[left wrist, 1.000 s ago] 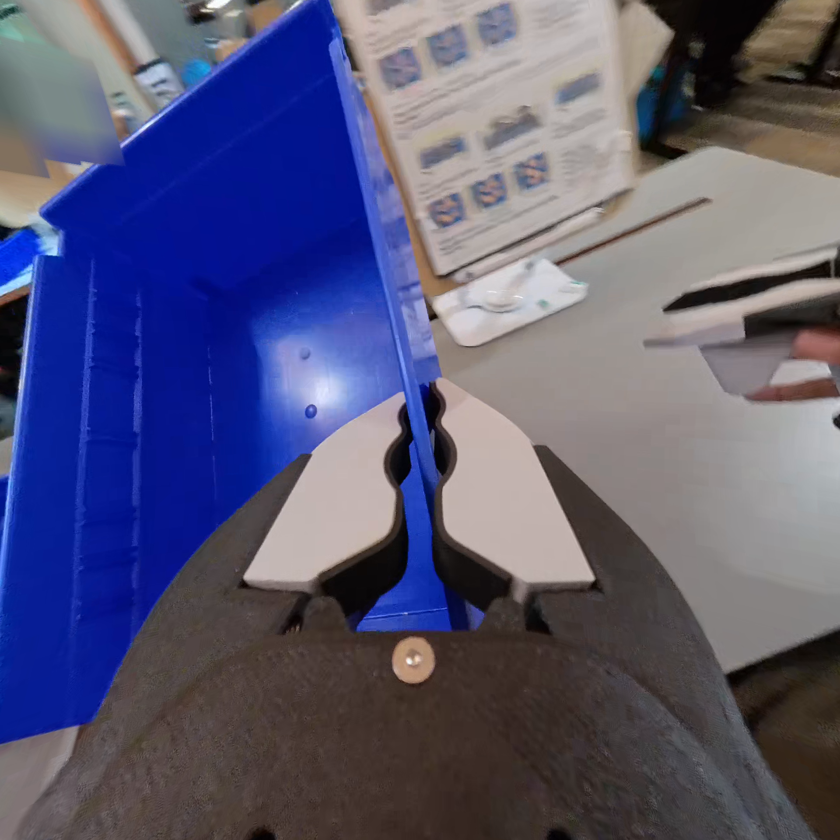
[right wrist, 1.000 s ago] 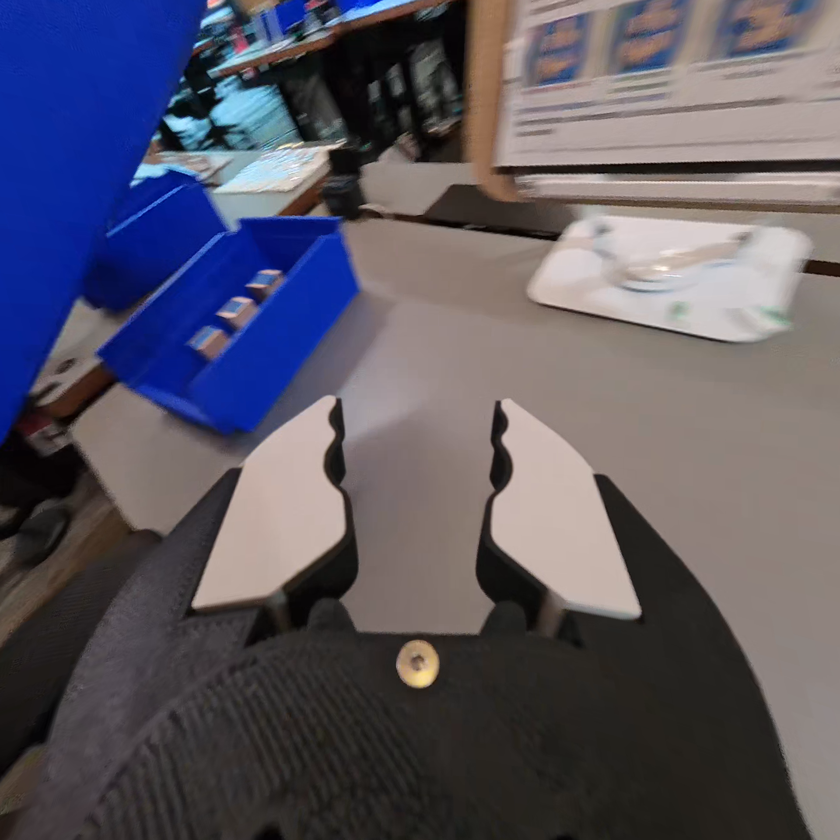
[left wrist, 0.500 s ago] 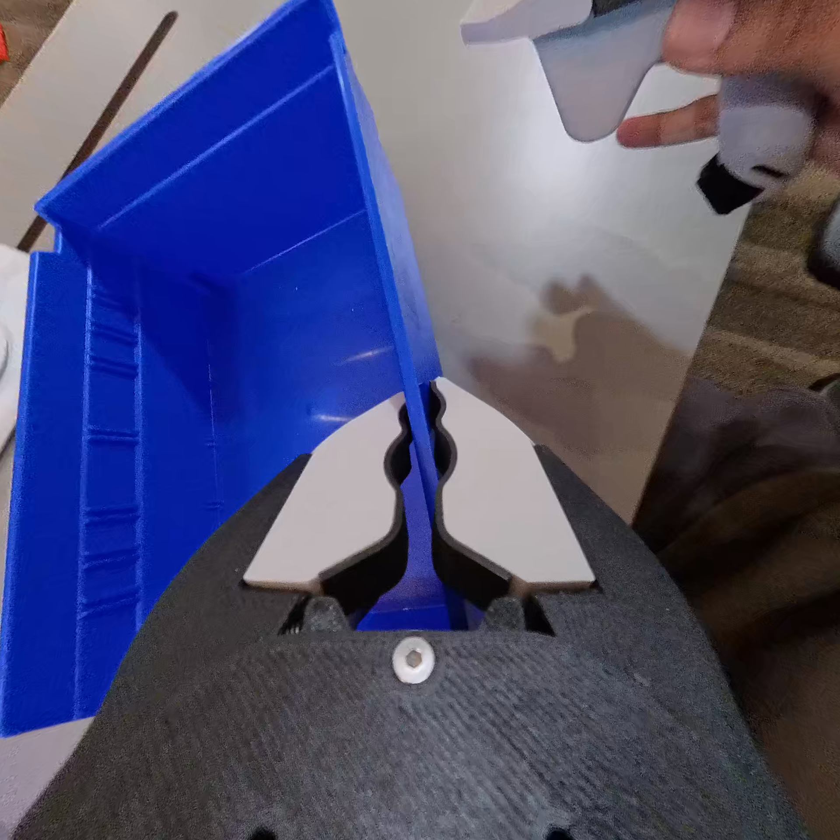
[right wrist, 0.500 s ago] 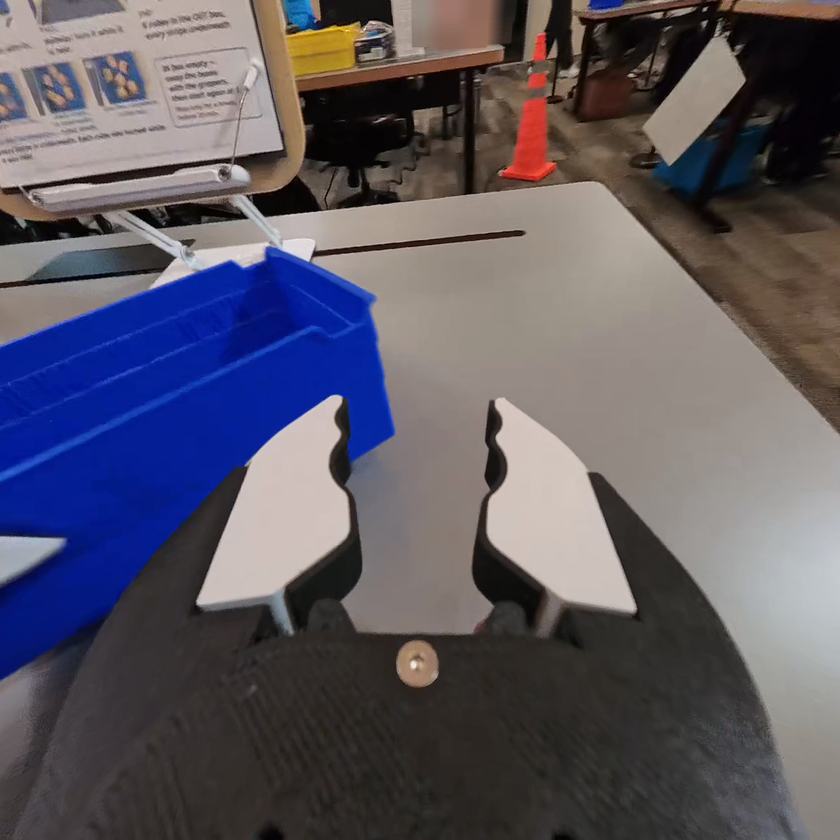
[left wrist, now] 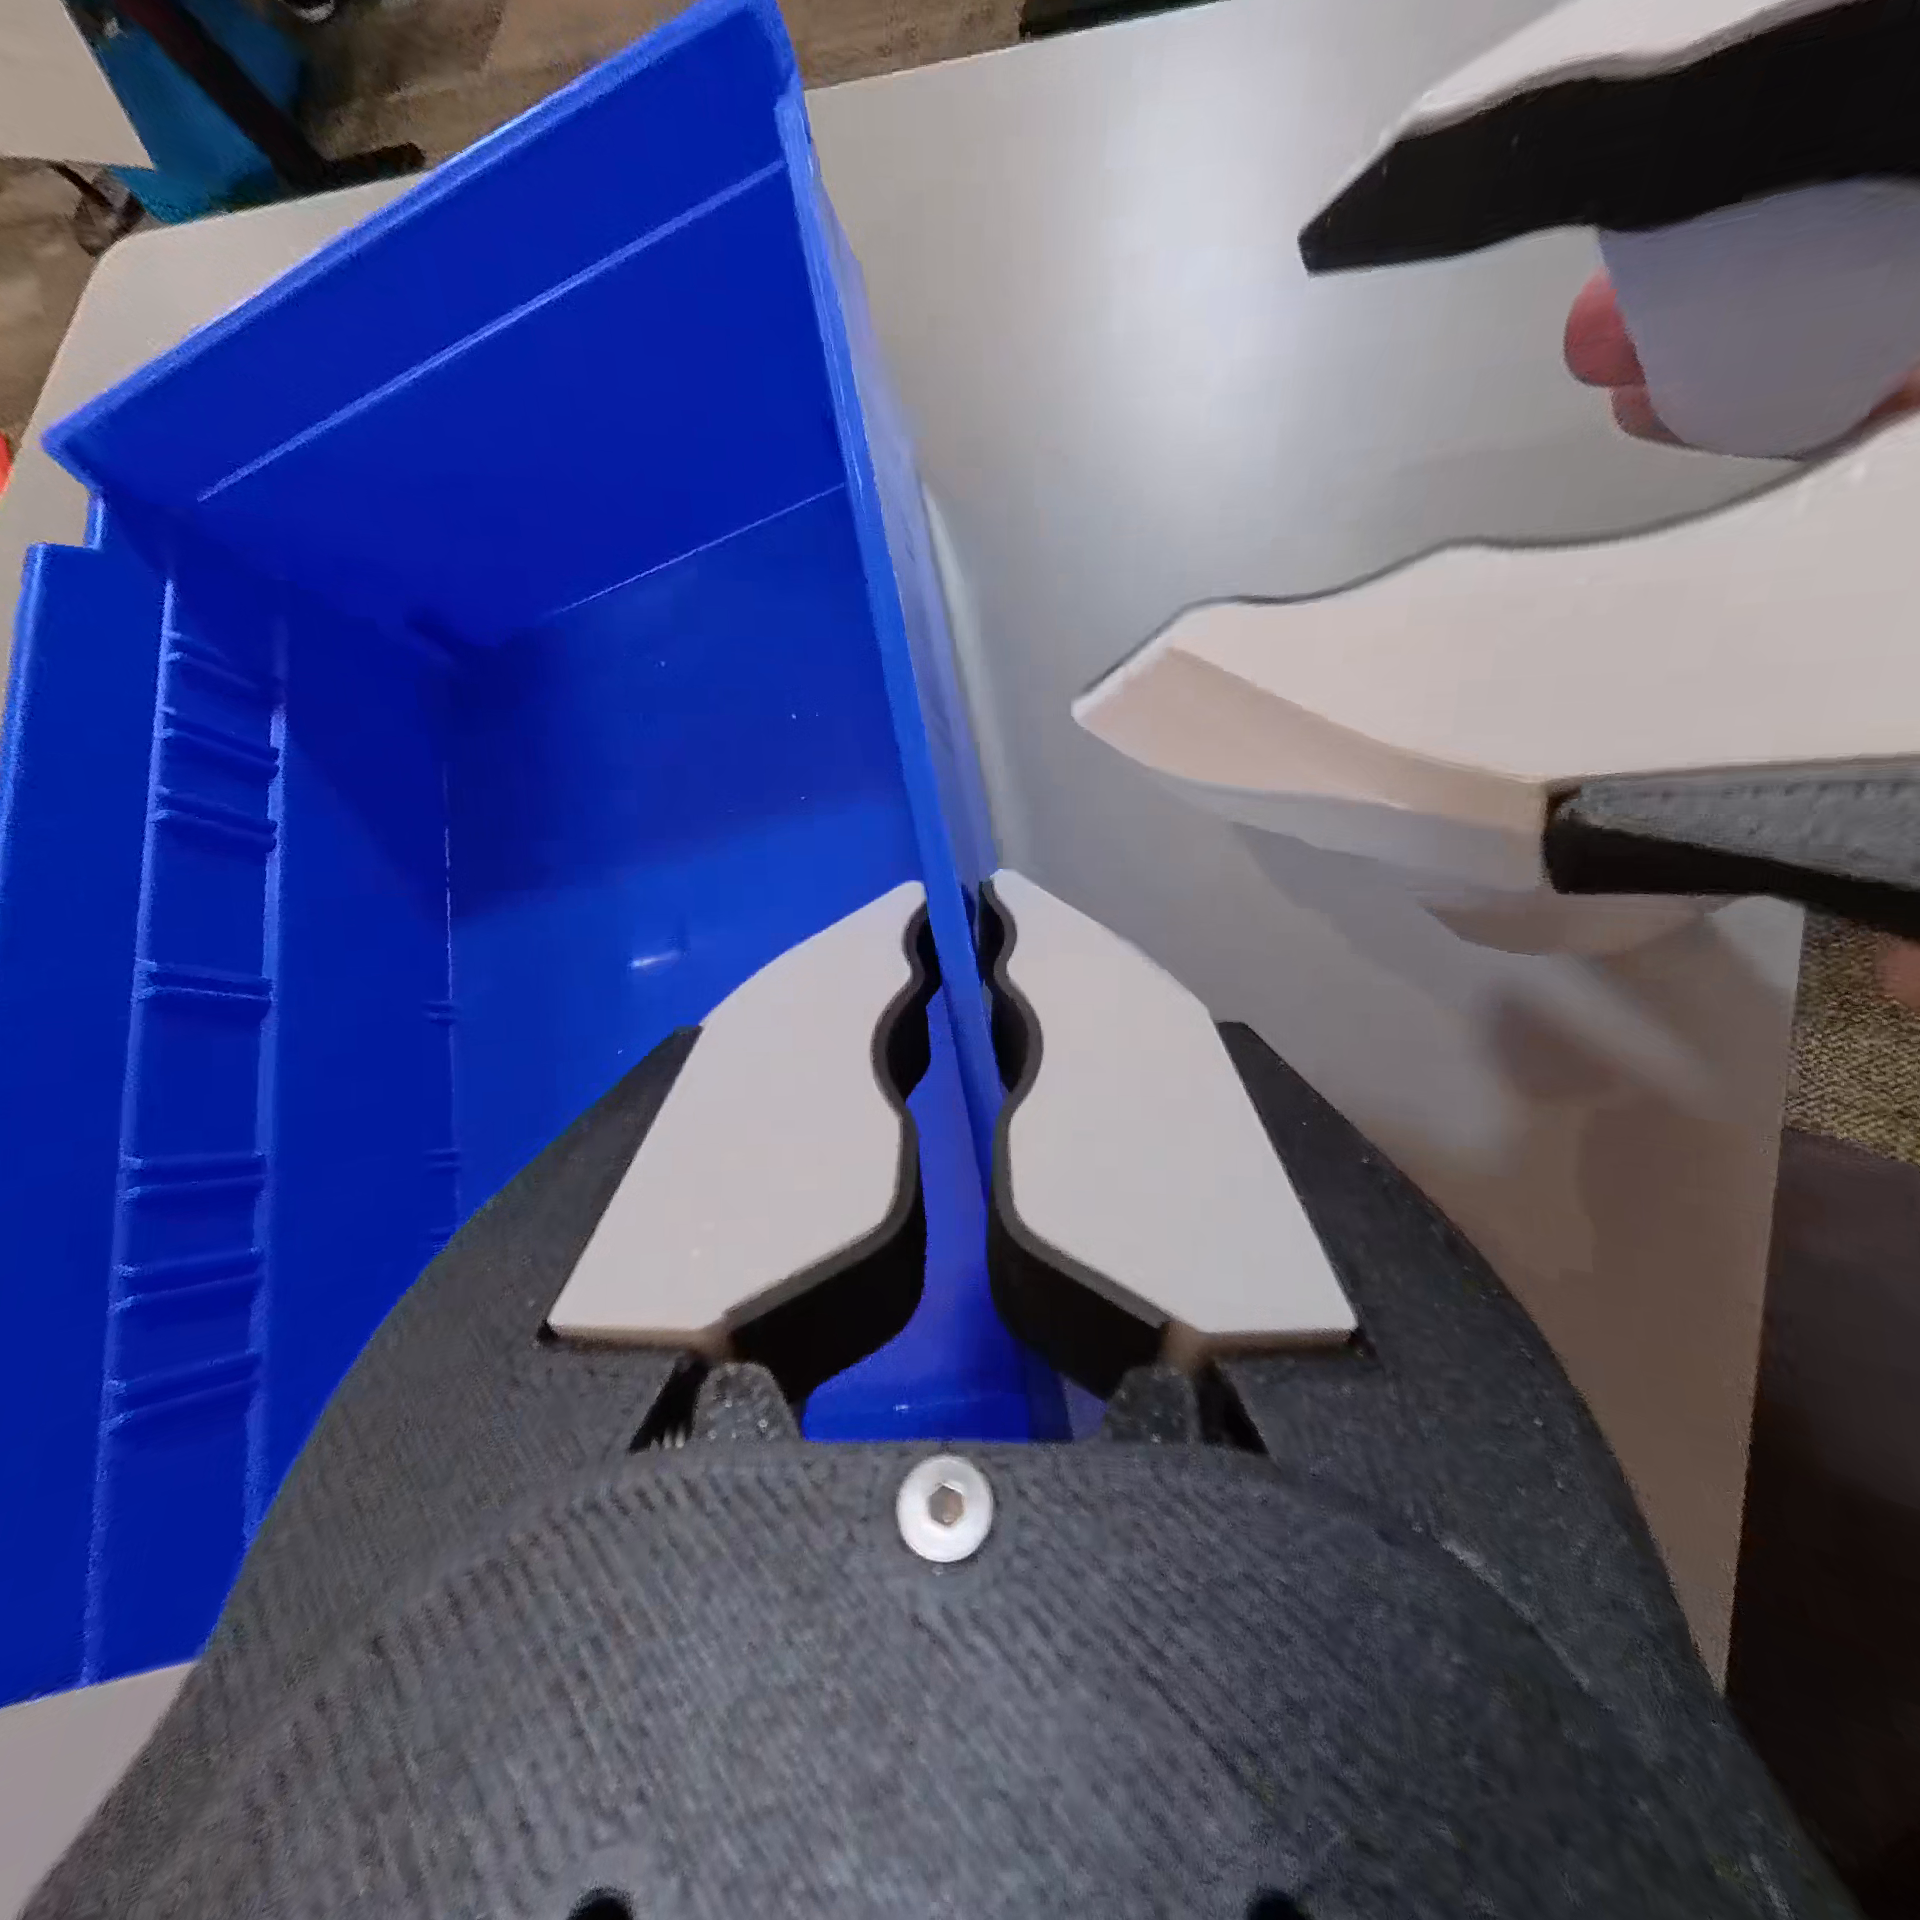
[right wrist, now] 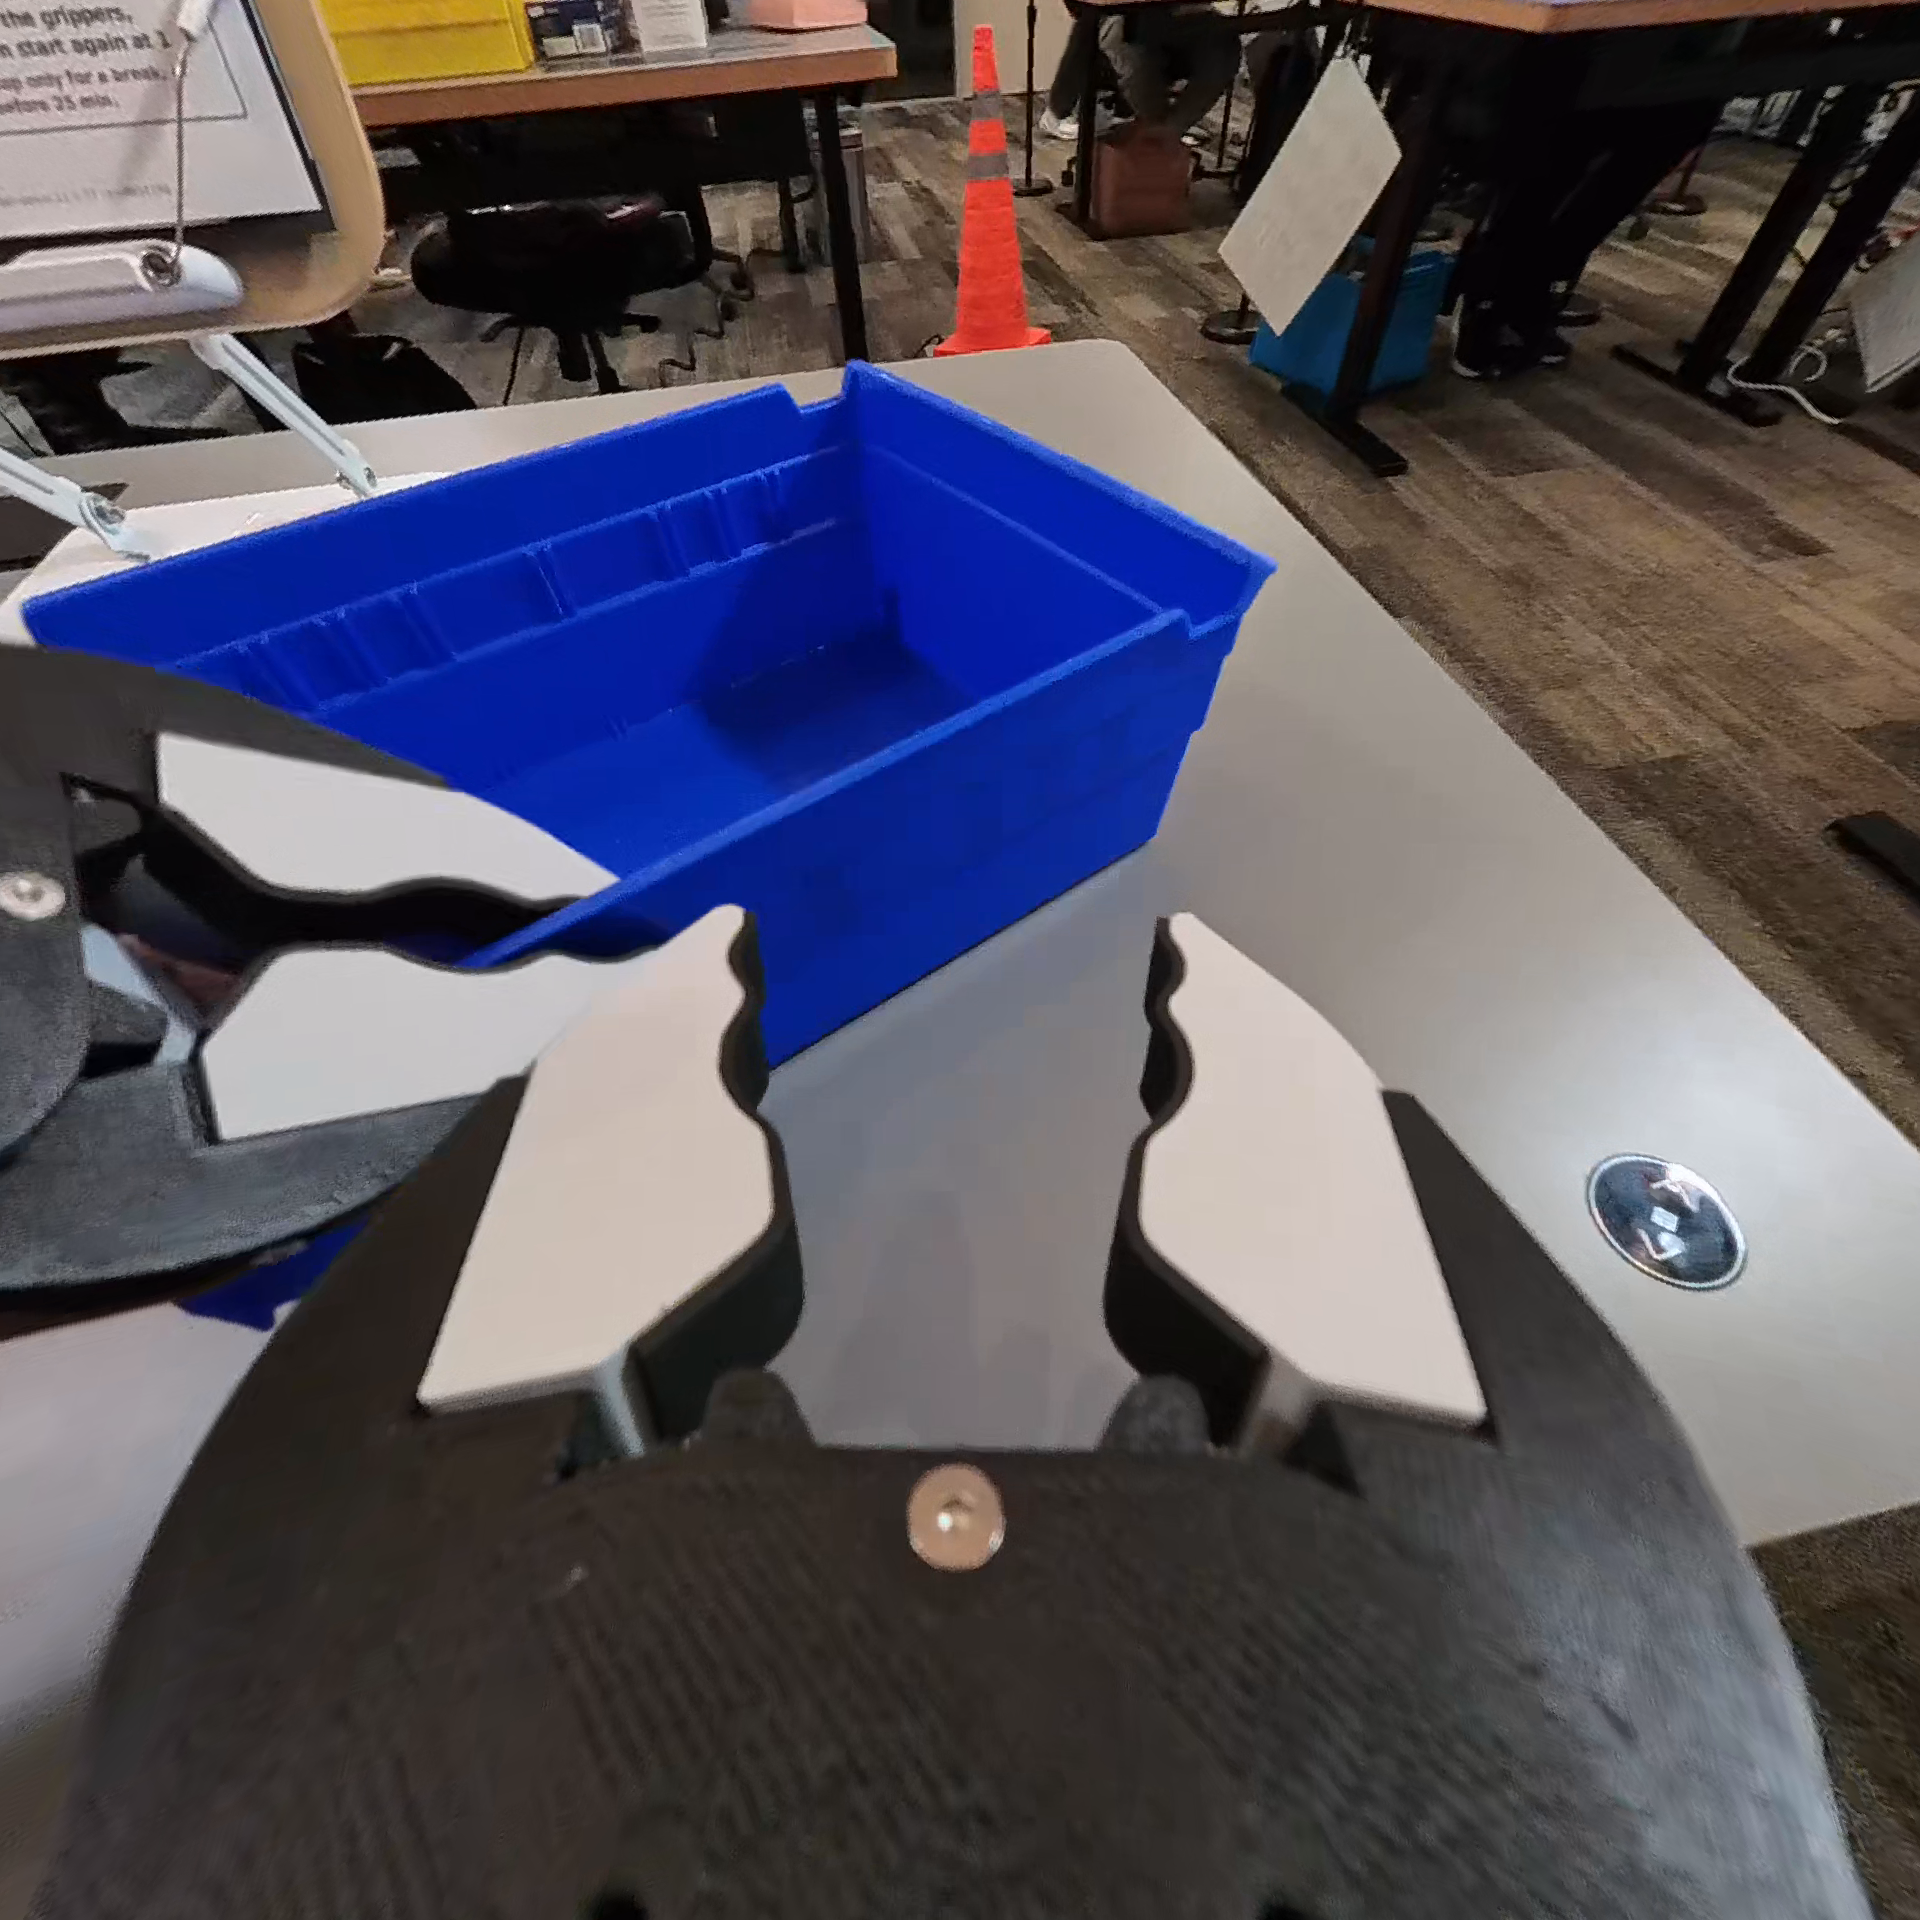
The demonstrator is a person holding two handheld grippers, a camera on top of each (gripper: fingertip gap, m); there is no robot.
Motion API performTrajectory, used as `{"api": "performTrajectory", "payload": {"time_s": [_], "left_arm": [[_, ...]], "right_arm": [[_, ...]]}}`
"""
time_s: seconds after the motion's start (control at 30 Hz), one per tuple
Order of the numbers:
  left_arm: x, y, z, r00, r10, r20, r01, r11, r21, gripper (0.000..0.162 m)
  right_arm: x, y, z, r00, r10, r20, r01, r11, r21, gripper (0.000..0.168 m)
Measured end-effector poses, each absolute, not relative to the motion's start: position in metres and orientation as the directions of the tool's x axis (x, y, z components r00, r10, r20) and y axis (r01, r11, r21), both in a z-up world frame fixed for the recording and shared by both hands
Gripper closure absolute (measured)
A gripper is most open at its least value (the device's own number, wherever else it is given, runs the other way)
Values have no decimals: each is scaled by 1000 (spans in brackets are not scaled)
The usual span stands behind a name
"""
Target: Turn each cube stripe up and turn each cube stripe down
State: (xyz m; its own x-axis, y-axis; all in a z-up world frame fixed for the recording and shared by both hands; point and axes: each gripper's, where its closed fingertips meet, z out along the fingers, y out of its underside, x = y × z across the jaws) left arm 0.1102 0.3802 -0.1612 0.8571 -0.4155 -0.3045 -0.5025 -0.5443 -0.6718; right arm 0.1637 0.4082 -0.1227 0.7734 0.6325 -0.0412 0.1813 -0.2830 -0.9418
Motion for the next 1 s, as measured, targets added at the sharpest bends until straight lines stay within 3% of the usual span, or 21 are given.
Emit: {"api": "performTrajectory", "payload": {"time_s": [0.3,0.47,0.63,0.73,0.87,0.9,1.0], "left_arm": [[100,321,-119,874,-390,-291,-461,-472,-751,144],[48,262,-98,948,-299,-109,-244,-459,-854,146],[-47,221,-94,998,17,65,67,-326,-943,141],[-79,199,-117,978,120,173,201,-294,-935,138],[-93,197,-148,960,144,242,279,-386,-879,130],[-92,198,-150,958,135,255,288,-392,-874,130],[-94,197,-152,959,141,247,283,-392,-875,131]], "right_arm": [[154,385,-112,753,644,-138,94,-313,-945,89],[127,334,-108,683,726,-85,132,-237,-963,89],[100,292,-97,606,793,-63,100,-155,-983,93],[87,292,-112,622,780,-63,139,-189,-972,87],[83,319,-148,686,726,-36,250,-282,-926,100],[83,325,-151,670,741,-43,259,-288,-922,93],[106,355,-150,725,681,-104,198,-350,-915,138]]}}
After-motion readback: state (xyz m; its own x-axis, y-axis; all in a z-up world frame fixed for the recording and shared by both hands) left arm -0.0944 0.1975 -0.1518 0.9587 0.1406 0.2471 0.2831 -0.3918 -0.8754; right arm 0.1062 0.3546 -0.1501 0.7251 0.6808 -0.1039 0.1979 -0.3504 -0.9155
